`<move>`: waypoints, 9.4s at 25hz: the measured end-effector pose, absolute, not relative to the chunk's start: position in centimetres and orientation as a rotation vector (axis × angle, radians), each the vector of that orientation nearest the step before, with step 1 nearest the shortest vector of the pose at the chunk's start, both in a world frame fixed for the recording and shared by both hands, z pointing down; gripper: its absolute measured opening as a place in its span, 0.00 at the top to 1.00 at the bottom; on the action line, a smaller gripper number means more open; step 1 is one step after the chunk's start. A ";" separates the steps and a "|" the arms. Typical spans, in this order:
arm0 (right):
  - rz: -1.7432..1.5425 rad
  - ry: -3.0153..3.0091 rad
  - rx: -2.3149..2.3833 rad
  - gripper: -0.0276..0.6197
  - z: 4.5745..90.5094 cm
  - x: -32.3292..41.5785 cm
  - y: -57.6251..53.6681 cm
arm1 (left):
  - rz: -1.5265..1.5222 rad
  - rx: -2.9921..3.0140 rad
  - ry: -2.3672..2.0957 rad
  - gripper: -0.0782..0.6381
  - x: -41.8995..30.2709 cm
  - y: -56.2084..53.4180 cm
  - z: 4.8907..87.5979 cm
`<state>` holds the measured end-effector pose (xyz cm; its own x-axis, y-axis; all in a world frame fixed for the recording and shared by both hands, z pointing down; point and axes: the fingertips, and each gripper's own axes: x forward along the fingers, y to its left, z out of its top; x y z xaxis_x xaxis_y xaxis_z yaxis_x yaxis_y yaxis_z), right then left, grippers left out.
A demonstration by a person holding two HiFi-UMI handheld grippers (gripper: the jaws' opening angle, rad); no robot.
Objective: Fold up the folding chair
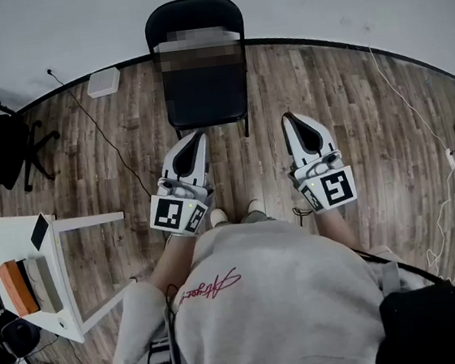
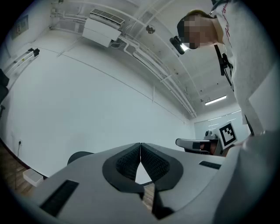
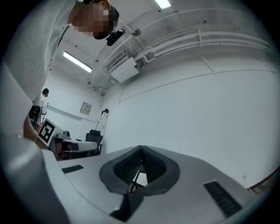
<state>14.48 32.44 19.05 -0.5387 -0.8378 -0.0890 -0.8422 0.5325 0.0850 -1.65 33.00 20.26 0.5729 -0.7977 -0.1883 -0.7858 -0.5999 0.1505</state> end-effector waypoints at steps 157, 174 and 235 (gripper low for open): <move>-0.733 2.949 -1.342 0.94 51.3 13.0 -55.5 | -0.607 0.629 -1.555 0.69 -9.6 -35.1 54.9; -0.626 3.145 -1.123 0.93 49.3 11.8 -56.9 | -0.273 0.442 -1.661 0.69 -9.4 -48.9 54.8; 0.108 2.850 -1.091 0.93 18.0 7.3 -12.2 | -0.178 2.376 -1.828 0.87 -1.5 -11.9 20.0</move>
<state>7.26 -12.16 17.98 -0.7413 -0.6627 -0.1066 -0.6689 0.7426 0.0345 -1.50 -11.92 19.96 0.2554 -0.9668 -0.0094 -0.9504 -0.2528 0.1814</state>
